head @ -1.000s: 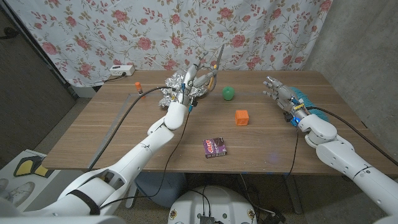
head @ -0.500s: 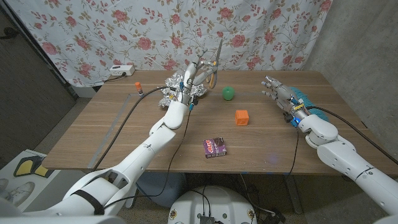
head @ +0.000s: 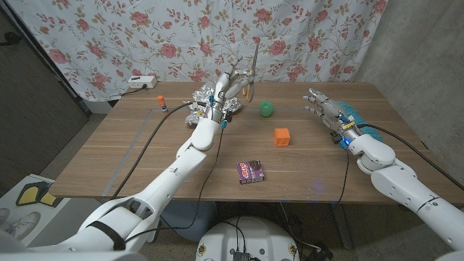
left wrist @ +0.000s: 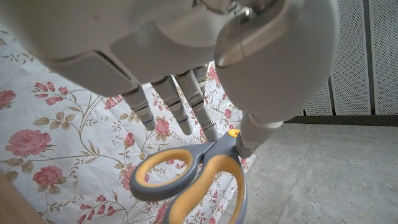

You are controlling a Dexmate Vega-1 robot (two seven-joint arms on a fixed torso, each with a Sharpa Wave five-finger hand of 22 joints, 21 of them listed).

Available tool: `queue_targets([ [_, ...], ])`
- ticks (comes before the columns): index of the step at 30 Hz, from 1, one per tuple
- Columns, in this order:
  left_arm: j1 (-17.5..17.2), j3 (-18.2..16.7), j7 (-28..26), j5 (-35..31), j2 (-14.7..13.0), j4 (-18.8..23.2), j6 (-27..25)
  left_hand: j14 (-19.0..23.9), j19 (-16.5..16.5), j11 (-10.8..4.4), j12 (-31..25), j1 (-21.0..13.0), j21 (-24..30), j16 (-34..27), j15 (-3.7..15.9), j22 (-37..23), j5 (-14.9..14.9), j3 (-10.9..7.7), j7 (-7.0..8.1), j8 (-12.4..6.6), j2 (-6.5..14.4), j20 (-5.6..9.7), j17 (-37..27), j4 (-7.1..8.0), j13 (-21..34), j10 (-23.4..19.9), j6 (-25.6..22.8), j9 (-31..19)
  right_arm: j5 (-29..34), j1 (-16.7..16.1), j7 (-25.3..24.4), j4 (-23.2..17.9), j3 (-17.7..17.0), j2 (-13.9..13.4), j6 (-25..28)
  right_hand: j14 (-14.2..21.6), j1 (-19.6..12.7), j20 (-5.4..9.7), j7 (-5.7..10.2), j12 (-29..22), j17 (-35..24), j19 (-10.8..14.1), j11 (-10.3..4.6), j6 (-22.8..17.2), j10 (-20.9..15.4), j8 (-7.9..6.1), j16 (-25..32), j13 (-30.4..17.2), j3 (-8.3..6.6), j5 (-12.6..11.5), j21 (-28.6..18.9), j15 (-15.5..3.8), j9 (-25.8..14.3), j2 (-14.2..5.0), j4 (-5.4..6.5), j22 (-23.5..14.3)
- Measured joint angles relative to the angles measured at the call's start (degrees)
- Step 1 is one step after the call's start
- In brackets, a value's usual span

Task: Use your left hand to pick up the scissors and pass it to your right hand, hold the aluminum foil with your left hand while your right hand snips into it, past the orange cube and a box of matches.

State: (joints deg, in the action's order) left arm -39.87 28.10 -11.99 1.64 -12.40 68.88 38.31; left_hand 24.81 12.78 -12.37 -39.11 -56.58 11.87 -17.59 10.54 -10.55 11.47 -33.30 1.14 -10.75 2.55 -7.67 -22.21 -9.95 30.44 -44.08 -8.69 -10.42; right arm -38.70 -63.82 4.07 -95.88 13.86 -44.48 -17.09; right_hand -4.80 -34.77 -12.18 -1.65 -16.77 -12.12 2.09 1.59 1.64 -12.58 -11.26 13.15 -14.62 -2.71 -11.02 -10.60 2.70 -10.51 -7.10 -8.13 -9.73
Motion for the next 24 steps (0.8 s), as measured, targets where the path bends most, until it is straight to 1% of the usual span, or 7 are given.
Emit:
queue_targets([
  [3, 0.35, 0.0, 1.09, 1.03, 0.49, -0.89, 0.67, 0.0, -0.21, 0.01, 0.0, 0.0, 0.0, 0.0, 0.0, 0.0, 0.0, 0.0, 0.21, 0.0, 0.0, -0.21, -0.22, 0.0, 0.0, 0.01, -0.21, 0.0, 0.26, -0.17, -0.01, -0.34, 0.0, 0.0, -0.2, 0.25, -0.74, 0.0, 0.0, -0.44, 0.14, 0.0, -0.45, 0.0, -0.45, 0.0, 0.21, -0.22, -0.41, -0.23, 0.0, -0.24, 0.0, -0.19, -0.41, 0.0],
  [6, 0.35, 0.0, 2.16, 2.12, 0.49, -0.89, 1.31, -0.08, -0.21, 0.09, 0.0, -0.01, 0.0, 0.0, -0.08, 0.0, 0.0, 0.17, 0.21, 0.0, 0.0, -0.21, -0.26, 0.16, 0.0, 0.09, -0.21, 0.0, 0.26, -0.26, -0.01, -0.62, 0.04, 0.0, -0.2, 0.5, -1.46, 0.0, 0.0, -0.44, 0.15, 0.0, -0.73, 0.0, -0.73, 0.0, 0.21, -0.41, -0.89, -0.25, 0.0, -0.49, 0.0, -0.35, -0.41, 0.0],
  [8, 0.84, 0.02, 3.02, 2.93, 1.04, -2.18, 1.8, -0.08, -0.21, 0.09, 0.01, -0.59, 0.0, 0.0, -0.08, 0.0, 0.0, 0.47, 0.21, 0.0, 0.01, -0.21, -0.26, 0.01, 0.0, 0.09, -0.21, 0.0, 0.61, -0.3, 0.09, -0.79, 0.16, 0.0, -0.32, 0.54, -1.68, 0.0, 0.0, -0.44, 0.15, 0.0, -0.8, 0.0, -0.8, 0.0, 0.41, -0.51, -1.04, -0.45, 0.0, -0.53, 0.0, -0.57, -0.55, 0.0],
  [11, 1.14, 0.1, 4.09, 4.05, 1.33, -2.86, 2.45, -0.08, -0.21, 0.09, 0.02, -0.76, 0.0, 0.0, -0.08, 0.0, 0.0, 0.47, 0.21, 0.0, 0.01, -0.21, -0.26, 0.01, 0.0, 0.08, -0.21, 0.0, 0.83, -0.39, 0.19, -1.15, 0.39, 0.0, -0.32, 0.64, -2.34, 0.0, 0.0, -0.44, 0.14, 0.0, -1.03, 0.0, -1.03, 0.0, 0.42, -0.72, -1.44, -0.67, 0.0, -0.63, 0.0, -0.62, -0.95, 0.0],
  [15, 1.3, 0.13, 5.42, 5.42, 1.46, -3.18, 3.17, -0.08, -0.21, 0.09, 0.09, -0.74, 0.0, 0.0, -0.08, 0.01, -0.01, 0.47, 0.21, 0.0, 0.02, -0.21, -0.51, 0.01, 0.0, 0.09, -0.21, 0.0, 0.98, -0.51, 0.23, -1.63, 0.55, 0.0, -0.33, 0.84, -3.36, 0.0, 0.22, -0.44, 0.14, 0.01, -1.11, -0.22, -1.11, 0.0, 0.42, -0.96, -2.15, -0.79, 0.0, -0.84, 0.0, -0.99, -1.04, 0.0],
  [17, 1.55, 0.15, 6.32, 6.45, 1.81, -3.88, 3.63, -0.08, -0.21, 0.09, -0.03, -0.73, 0.0, 0.0, -0.08, 0.01, -0.01, 0.47, 0.21, 0.0, 0.04, -0.21, -0.53, 0.01, 0.0, 0.08, -0.21, 0.0, 1.3, -0.59, 0.29, -1.92, 0.61, -0.02, -0.33, 1.16, -4.03, 0.0, 0.22, -0.44, 0.14, 0.01, -1.41, -0.22, -1.42, 0.0, 0.63, -1.05, -2.55, -1.12, 0.0, -1.15, 0.0, -1.25, -1.44, 0.0],
  [24, 1.79, 0.17, 8.52, 8.93, 2.26, -4.71, 4.73, -0.08, -0.2, 0.08, -0.11, -0.65, 0.0, 0.0, -0.08, 0.01, -0.01, 0.94, 0.21, 0.0, 0.12, -0.21, -0.65, 0.0, 0.0, 0.1, -0.21, 0.0, 1.8, -0.94, 0.52, -3.22, 0.74, -0.27, -0.45, 1.17, -5.16, 0.0, 0.22, -0.44, 0.14, 0.01, -1.41, -0.22, -1.42, 0.0, 0.63, -1.43, -3.26, -1.56, 0.0, -1.16, 0.0, -1.03, -1.67, 0.0],
])
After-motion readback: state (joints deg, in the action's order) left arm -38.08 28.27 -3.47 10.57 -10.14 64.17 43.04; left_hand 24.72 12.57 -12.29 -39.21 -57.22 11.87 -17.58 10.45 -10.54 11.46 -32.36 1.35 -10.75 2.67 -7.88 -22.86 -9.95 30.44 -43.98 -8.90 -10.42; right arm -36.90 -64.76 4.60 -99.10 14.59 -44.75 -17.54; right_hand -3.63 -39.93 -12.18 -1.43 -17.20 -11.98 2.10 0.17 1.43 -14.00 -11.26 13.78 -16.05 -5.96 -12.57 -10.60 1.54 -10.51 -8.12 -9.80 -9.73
